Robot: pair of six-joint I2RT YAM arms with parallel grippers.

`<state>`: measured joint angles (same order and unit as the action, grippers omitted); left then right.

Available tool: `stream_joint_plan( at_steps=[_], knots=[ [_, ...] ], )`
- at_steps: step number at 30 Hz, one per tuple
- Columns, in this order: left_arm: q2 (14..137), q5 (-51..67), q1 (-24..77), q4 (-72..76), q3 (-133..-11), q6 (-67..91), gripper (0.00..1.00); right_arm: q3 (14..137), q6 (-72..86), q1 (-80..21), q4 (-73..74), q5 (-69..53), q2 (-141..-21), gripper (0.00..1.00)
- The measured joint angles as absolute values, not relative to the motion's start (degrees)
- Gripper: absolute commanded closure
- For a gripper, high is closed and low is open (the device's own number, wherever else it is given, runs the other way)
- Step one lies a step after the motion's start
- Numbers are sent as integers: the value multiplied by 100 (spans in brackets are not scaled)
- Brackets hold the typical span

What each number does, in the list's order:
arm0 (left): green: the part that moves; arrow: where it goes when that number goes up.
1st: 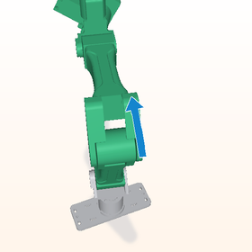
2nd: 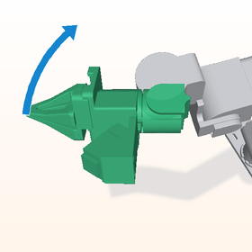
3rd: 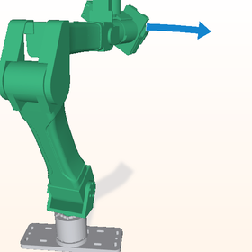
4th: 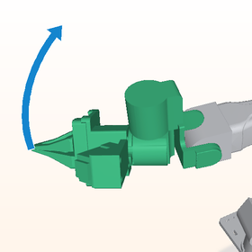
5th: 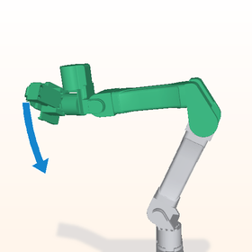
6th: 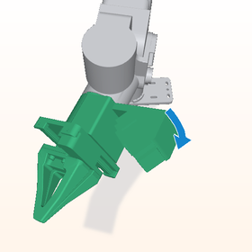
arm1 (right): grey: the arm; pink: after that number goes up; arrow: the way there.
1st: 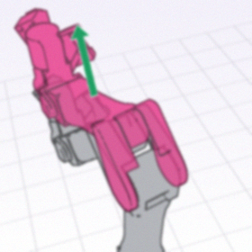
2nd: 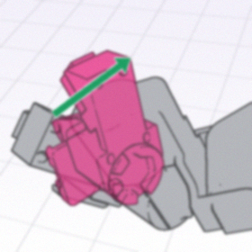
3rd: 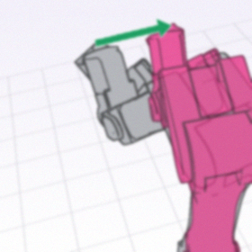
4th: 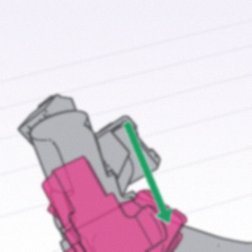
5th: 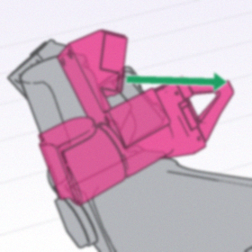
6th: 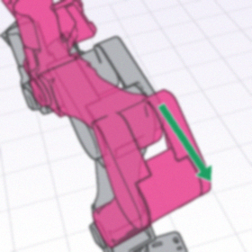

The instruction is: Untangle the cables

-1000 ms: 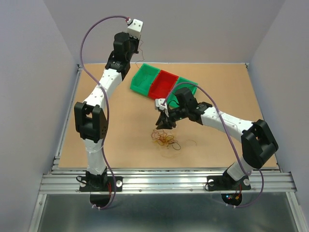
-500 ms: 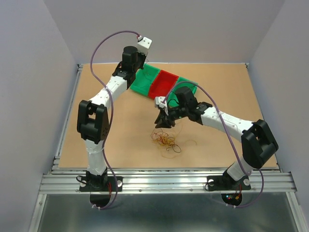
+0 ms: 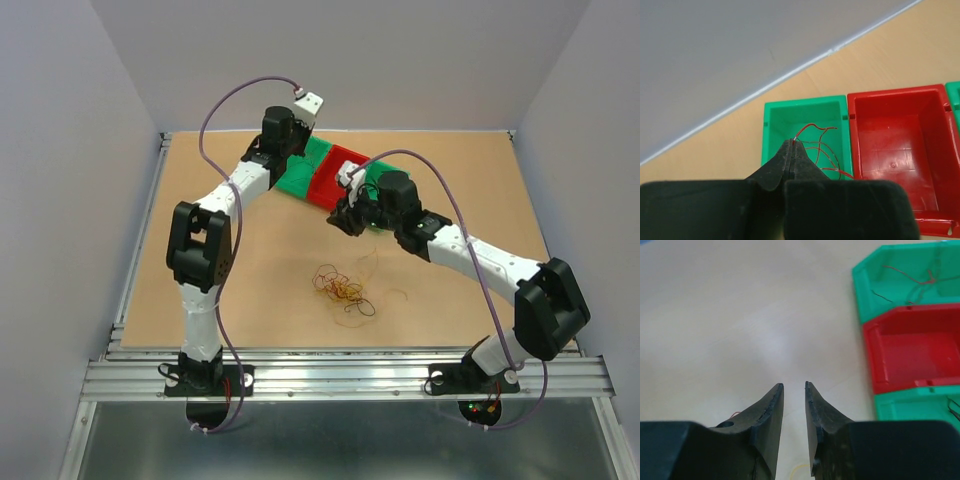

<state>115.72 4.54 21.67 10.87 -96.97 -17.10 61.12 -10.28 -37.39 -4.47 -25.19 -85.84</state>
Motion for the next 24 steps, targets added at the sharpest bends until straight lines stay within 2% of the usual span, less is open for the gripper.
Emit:
stream_joint_plan(
  at_steps=[9,24],
  knots=[
    [12534,-36,2165,991,-9714,-1791,100,6058,-54,-3520,-1063,-972,-8582,71],
    [12995,-659,2047,521,-10374,-1619,100,5902,434,-3483,-1503,-395,-8460,71]
  ],
)
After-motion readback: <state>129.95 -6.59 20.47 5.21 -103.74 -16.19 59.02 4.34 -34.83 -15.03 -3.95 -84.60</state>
